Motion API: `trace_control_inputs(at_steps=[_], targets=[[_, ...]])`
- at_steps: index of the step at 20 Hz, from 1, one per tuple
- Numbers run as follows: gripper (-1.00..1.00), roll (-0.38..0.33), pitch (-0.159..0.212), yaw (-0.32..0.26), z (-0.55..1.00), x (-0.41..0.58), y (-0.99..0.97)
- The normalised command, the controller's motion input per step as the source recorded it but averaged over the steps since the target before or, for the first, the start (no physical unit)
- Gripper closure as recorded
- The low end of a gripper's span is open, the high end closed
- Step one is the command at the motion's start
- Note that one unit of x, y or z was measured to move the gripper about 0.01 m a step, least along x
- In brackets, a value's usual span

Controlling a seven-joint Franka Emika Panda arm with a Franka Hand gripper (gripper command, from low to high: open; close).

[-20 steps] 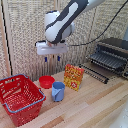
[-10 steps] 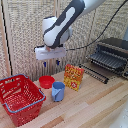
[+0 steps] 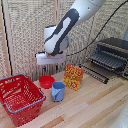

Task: Extend the gripper towards the oven tray handle. Grasp the handle and carefully pull the tray out of the oven. Move the gripper above the red bowl. Grab the red bowl gently. Lift the bowl and place it onto the oven tray.

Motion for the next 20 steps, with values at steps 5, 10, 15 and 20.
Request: trace_control_inputs(at_steps=[5,10,15,20], targets=[[-1.00,-0.048,0.053,0.000,-0.38,-0.014,0.04],[-1.00,-0.028,0.036,0.005,-0.25,0.061,0.00],[1.00,0.010,0.002,0.018,-0.08,0.026,-0.01],[1.00,0.069,0.000,0.020,-0.05,0.000,0.00]])
